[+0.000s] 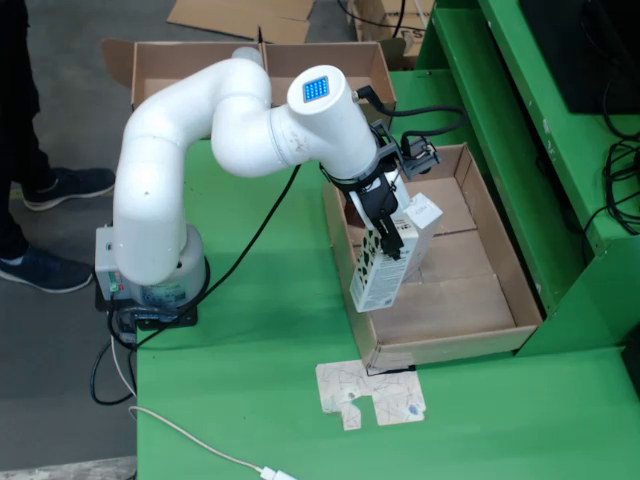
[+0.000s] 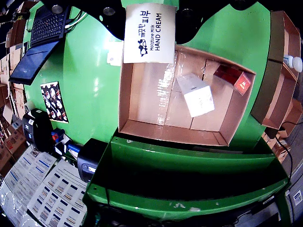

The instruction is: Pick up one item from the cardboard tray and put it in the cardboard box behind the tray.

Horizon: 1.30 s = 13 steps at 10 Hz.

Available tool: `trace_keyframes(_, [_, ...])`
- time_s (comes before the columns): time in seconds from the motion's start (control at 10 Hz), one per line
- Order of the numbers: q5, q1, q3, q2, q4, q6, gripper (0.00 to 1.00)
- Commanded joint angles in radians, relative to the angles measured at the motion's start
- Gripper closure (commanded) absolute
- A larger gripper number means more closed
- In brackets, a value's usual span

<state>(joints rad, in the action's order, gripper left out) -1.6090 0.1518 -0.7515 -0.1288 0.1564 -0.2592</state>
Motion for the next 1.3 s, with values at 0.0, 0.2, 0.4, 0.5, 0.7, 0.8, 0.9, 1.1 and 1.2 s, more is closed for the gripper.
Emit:
trace_keyframes(0.0, [0.047,-0.074,-0.106,0.225,0.045,0.045,1.0])
trace_keyframes(0.2, [0.085,-0.146,-0.079,0.301,0.147,0.093,1.0])
trace_keyframes(0.4, [0.102,-0.182,-0.049,0.33,0.208,0.116,1.0])
trace_keyframes(0.5, [0.126,-0.231,-0.032,0.381,0.27,0.149,1.0])
trace_keyframes(0.7, [0.17,-0.313,0.12,0.393,0.432,0.205,1.0])
trace_keyframes(0.8, [0.17,-0.313,0.12,0.393,0.432,0.205,1.0])
trace_keyframes(0.9, [0.21,-0.406,0.383,0.32,0.658,0.27,1.0])
trace_keyframes(1.1, [0.305,-0.59,0.752,0.235,0.937,0.402,1.0])
trace_keyframes(1.2, [0.305,-0.59,0.752,0.235,0.937,0.402,1.0])
